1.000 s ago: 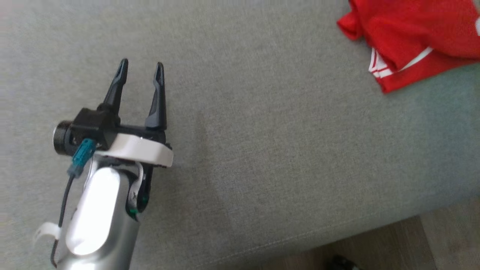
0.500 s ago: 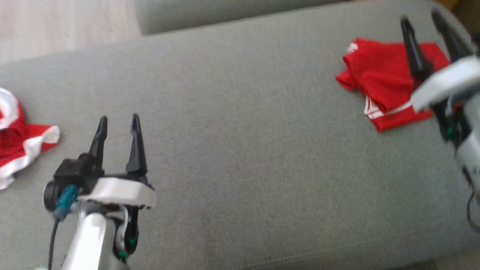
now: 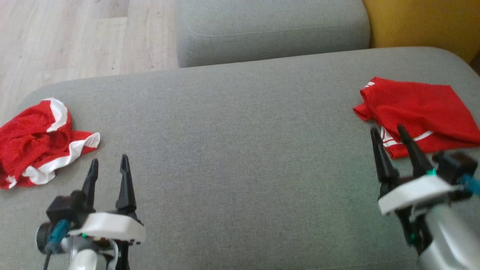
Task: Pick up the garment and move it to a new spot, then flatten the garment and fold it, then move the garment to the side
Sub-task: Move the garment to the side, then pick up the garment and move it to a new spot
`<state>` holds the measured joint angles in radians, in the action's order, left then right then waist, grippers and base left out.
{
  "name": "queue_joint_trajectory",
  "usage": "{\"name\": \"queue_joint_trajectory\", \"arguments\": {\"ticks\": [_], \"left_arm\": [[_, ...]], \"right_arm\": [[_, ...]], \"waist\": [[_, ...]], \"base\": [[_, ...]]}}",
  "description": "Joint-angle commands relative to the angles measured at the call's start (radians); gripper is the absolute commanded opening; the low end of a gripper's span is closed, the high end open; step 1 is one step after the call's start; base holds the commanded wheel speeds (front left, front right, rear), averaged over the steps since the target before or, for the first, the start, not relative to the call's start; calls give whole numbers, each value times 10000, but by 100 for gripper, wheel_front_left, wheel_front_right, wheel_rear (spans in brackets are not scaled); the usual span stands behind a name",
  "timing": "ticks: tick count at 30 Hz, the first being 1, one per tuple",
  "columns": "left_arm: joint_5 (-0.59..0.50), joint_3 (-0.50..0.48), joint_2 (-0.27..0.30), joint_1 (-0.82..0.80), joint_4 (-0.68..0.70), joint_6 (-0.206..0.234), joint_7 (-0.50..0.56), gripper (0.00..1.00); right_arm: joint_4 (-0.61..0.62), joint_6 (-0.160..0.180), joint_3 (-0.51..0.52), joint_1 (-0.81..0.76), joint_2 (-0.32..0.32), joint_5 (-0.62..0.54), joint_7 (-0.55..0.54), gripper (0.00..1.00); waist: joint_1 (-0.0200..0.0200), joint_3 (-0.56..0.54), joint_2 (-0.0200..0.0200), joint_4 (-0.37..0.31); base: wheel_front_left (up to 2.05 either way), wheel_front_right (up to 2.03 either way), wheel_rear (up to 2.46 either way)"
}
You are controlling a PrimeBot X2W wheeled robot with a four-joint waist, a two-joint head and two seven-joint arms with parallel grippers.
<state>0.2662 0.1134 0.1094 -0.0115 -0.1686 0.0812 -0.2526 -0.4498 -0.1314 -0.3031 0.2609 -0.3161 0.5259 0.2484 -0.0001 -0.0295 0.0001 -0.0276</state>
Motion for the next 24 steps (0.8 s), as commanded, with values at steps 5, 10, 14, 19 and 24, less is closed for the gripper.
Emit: {"name": "queue_joint_trajectory", "arguments": {"ticks": [5,10,14,19,24], "left_arm": [[-193,-524,-28,-56,238,-214,-90,100],[-382,-602,-134,56,296,-332,-91,100],[-483,-622,-213,20,291,-407,-91,100],[-562,-649,-295,-23,263,-493,-91,100],[-622,-691,-353,-71,213,-558,-91,100]], "right_arm": [[910,7,719,-979,647,-1001,132,100],[1072,7,963,-1425,1037,-1457,132,100],[1089,7,983,-1419,1137,-1641,132,100],[1063,7,1025,-1384,1151,-1738,69,100],[1051,7,1042,-1422,1187,-1794,-4,100]], "waist": [[1,-108,-1,102],[1,-81,-1,158],[1,-73,-1,178],[1,-75,-1,193],[1,-77,-1,264]], "base": [[0,0,0],[0,0,0],[0,0,0],[0,0,0],[0,0,0]]}}
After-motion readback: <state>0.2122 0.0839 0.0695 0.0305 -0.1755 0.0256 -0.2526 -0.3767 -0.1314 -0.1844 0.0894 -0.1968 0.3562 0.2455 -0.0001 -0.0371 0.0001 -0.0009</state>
